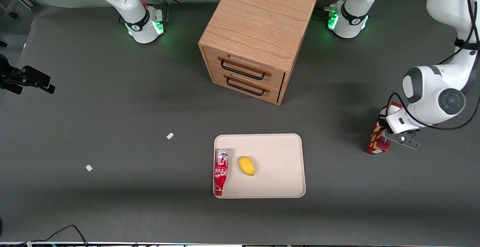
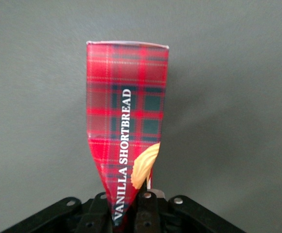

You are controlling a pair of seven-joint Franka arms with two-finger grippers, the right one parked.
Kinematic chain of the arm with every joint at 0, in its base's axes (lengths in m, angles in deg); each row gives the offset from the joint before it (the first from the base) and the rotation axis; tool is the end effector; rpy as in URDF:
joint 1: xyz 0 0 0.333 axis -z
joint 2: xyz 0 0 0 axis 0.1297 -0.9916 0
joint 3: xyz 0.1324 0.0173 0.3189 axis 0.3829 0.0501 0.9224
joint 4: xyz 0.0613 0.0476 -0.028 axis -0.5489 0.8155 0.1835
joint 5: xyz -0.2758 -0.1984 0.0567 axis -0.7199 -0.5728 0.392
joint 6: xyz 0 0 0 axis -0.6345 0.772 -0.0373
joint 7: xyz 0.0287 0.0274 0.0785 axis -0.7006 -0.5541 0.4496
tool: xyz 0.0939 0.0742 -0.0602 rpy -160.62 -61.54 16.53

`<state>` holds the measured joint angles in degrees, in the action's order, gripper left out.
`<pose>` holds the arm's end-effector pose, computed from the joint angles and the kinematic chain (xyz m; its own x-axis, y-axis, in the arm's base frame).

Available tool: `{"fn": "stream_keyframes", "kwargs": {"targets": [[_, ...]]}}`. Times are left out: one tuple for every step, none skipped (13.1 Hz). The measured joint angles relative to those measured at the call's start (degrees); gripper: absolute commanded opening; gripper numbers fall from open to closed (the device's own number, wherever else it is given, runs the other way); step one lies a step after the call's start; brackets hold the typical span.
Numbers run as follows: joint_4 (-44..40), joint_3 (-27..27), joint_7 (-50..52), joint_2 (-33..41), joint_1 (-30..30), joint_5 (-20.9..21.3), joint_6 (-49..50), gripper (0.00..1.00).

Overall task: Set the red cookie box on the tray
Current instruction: 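Carry the upright cookie box with the left gripper over the white tray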

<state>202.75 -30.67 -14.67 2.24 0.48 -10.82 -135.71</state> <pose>0.5635 0.0493 0.3020 0.9064 -0.4150 -0.0788 -0.4151 -0.9096 0.0158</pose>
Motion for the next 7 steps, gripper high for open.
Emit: {"fn": "stream_keyframes", "kwargs": {"targets": [[-3.71, -0.02, 0.00, 0.38, 0.16, -0.04, 4.73, 0.00], [-7.75, -0.03, 0.24, 0.78, 0.47, -0.21, 9.46, 0.00], [-11.92, -0.06, 1.36, 1.09, 0.96, -0.52, 13.99, 0.00], [-15.97, -0.20, 3.71, 1.23, 1.52, -0.87, 18.20, 0.00], [-19.73, -0.36, 6.60, 1.25, 2.22, -1.58, 22.07, 0.00], [-23.27, -0.74, 9.68, 1.13, 2.97, -2.56, 25.60, 0.00], [-27.05, -1.62, 13.42, 0.70, 3.60, -3.51, 29.24, 0.00]]}}
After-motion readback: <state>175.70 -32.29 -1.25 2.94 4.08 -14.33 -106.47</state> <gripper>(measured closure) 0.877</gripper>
